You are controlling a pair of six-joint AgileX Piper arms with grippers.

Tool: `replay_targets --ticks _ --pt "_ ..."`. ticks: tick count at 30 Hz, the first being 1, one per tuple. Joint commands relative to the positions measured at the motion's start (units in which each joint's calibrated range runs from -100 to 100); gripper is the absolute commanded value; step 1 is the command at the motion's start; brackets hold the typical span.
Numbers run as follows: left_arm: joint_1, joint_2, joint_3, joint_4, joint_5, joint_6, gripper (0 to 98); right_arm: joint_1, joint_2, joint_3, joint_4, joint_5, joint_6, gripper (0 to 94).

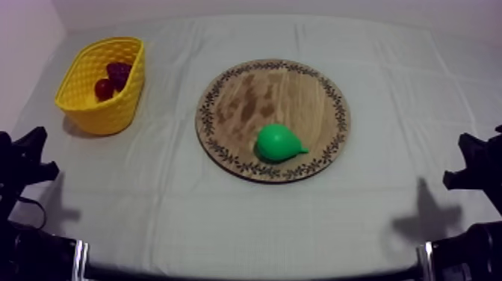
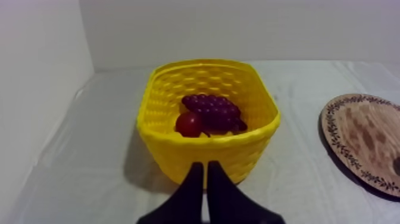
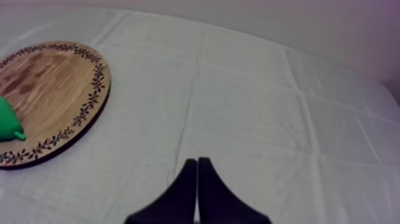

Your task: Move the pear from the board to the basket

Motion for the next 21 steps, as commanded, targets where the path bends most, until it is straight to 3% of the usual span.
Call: replay_targets --ticks 1,15,21 --pt "0.4 0.0 0.0 0.88 2.0 1.9 0.0 0.0 0.0 0.1 0.0 0.0 0.0 0.5" --pt "0.3 0.1 -0.4 0.76 1.3 1.9 0.0 0.0 0.0 0.1 0.0 0.0 0.0 0.5" --pt "0.5 4.6 -4.1 -1.03 -1.1 3.0 0.0 0.0 0.0 0.1 0.0 0.0 0.0 0.5"
